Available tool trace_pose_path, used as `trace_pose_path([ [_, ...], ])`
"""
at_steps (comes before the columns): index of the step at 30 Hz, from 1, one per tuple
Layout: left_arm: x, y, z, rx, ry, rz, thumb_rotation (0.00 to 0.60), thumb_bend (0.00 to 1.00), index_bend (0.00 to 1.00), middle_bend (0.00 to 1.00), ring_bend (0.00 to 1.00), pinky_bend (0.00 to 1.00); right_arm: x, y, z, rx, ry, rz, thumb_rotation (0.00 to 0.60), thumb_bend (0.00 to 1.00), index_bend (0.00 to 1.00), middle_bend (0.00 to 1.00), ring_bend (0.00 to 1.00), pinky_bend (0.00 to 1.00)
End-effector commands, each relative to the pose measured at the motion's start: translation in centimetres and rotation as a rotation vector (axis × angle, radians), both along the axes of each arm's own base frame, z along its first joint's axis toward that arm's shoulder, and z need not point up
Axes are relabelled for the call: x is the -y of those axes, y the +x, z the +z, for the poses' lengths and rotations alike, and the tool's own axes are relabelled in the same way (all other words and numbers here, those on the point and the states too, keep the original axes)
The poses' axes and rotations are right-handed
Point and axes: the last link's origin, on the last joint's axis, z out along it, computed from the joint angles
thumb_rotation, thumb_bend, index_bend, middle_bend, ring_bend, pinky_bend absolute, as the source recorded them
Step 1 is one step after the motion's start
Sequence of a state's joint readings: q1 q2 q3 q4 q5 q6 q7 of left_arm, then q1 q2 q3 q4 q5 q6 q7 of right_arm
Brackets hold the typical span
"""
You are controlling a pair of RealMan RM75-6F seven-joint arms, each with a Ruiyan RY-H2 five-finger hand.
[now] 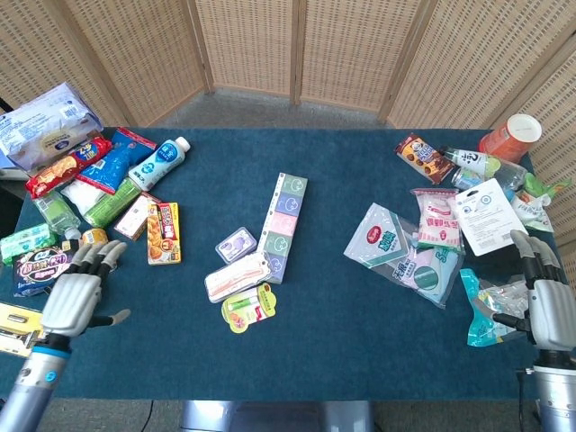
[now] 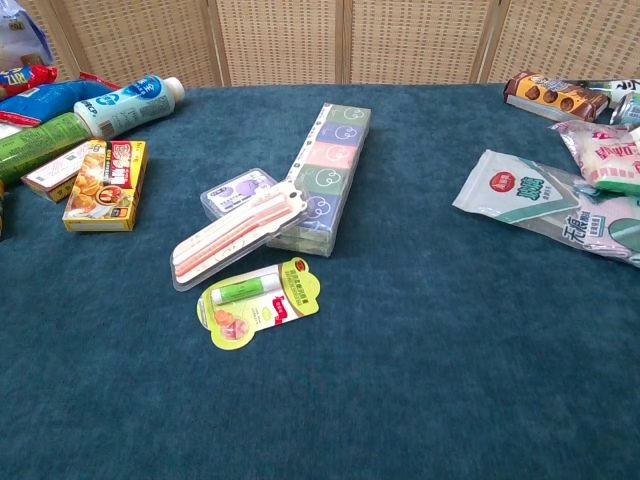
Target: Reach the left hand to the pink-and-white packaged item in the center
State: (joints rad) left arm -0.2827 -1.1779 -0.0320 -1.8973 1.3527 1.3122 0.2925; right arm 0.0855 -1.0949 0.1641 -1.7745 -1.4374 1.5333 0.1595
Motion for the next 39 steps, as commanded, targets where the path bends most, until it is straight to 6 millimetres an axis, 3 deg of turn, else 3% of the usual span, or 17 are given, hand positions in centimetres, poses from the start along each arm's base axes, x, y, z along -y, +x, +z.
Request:
trace_pose_path([
  [1, -2.7, 2.5, -3.7, 0.032, -0.060, -0.013, 0.600, 0.00, 0.00, 0.00, 0.00, 0.00, 0.0, 0.0, 0.1, 0.006, 0.001, 0.000, 0.600, 0.00, 0.00, 0.00, 0.00, 0.00],
  [6, -4.6, 4.9, -7.9, 0.081, -0.115, 0.004, 0.600, 0.00, 0.00, 0.00, 0.00, 0.00, 0.0, 0.1, 0.0, 0.052, 0.023, 0.000, 0.600, 0.00, 0.00, 0.00, 0.00, 0.00],
  [13, -5.9, 8.0, -12.0, 0.115, -0.160, -0.001, 0.600, 0.00, 0.00, 0.00, 0.00, 0.00, -0.1, 0.1, 0.3, 0.060, 0.025, 0.002, 0.600, 0.00, 0.00, 0.00, 0.00, 0.00],
  [23, -7.1, 11.0, -15.5, 0.104, -0.201, -0.016, 0.600, 0.00, 0.00, 0.00, 0.00, 0.00, 0.0, 0.0, 0.5, 0.067, 0.025, 0.005, 0.600, 0.00, 0.00, 0.00, 0.00, 0.00],
  [30, -7.5, 11.7, -16.8, 0.063, -0.190, -0.023, 0.600, 0.00, 0.02, 0.01, 0.00, 0.02, 0.0, 0.0, 0.6, 0.078, 0.027, 0.006, 0.600, 0.00, 0.00, 0.00, 0.00, 0.00],
  [32, -7.5, 11.8, -17.1, 0.058, -0.184, -0.026, 0.600, 0.00, 0.09, 0.13, 0.10, 0.12, 0.0, 0.0, 0.7, 0.081, 0.025, 0.007, 0.600, 0.00, 0.00, 0.00, 0.00, 0.00],
  [34, -7.6, 11.9, -17.3, 0.041, -0.161, -0.041, 0.600, 0.00, 0.27, 0.38, 0.35, 0.35, 0.0, 0.1, 0.7, 0.086, 0.024, 0.008, 0.600, 0.00, 0.00, 0.00, 0.00, 0.00],
  [37, -7.5, 11.9, -17.7, 0.025, -0.138, -0.053, 0.600, 0.00, 0.47, 0.59, 0.60, 0.63, 0.0, 0.1, 0.7, 0.087, 0.024, 0.009, 0.600, 0.00, 0.00, 0.00, 0.00, 0.00],
  [39, -7.5, 11.9, -17.8, 0.027, -0.127, -0.059, 0.600, 0.00, 0.57, 0.69, 0.72, 0.76, 0.0, 0.1, 0.7, 0.086, 0.027, 0.008, 0.600, 0.00, 0.00, 0.00, 0.00, 0.00],
])
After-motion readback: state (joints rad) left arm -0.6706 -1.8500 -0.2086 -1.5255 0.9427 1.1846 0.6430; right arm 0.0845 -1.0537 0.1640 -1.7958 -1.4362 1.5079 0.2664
